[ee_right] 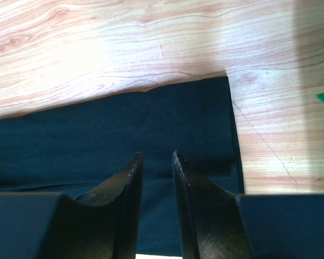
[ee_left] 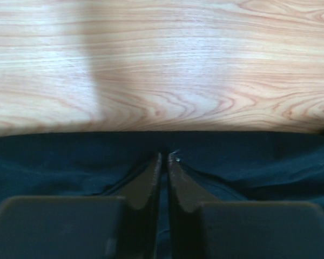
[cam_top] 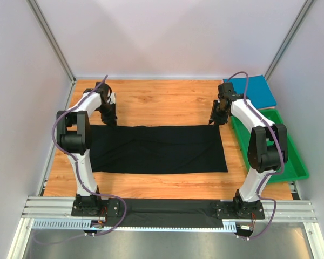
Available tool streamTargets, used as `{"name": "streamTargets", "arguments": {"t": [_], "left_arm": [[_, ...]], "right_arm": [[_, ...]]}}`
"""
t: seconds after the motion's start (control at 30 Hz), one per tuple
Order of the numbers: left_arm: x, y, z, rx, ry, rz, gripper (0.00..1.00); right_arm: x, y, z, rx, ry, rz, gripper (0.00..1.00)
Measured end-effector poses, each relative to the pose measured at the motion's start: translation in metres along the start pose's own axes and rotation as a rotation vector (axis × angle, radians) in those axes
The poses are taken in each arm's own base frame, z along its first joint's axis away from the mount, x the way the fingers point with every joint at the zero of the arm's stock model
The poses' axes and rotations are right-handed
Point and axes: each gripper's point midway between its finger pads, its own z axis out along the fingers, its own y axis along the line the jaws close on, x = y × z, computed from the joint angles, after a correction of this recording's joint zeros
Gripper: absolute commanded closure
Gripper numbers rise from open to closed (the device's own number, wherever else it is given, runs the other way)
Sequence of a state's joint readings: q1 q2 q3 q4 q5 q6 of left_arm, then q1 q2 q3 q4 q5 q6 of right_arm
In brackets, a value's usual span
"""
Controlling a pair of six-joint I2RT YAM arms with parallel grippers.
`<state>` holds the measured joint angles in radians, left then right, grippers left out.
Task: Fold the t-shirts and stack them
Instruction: Fold the tshirt
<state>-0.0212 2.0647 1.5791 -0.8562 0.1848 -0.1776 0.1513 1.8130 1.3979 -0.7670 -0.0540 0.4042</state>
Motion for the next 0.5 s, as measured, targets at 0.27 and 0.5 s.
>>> {"name": "streamTargets", "arguments": {"t": [0.27,0.5], "left_arm": [[0.005,-0.003,-0.001,0.002,0.02,-0.013,1.0],[0.013,-0.006,-0.018,-0.02,0.001,-0.05,1.0]], "right_arm": [[0.005,-0.002,-0.008,-0.001,-0.006,0.011,0.69],[0.007,-0.002,-0.035,-0.014,-0.055,0.03,0.7]]}}
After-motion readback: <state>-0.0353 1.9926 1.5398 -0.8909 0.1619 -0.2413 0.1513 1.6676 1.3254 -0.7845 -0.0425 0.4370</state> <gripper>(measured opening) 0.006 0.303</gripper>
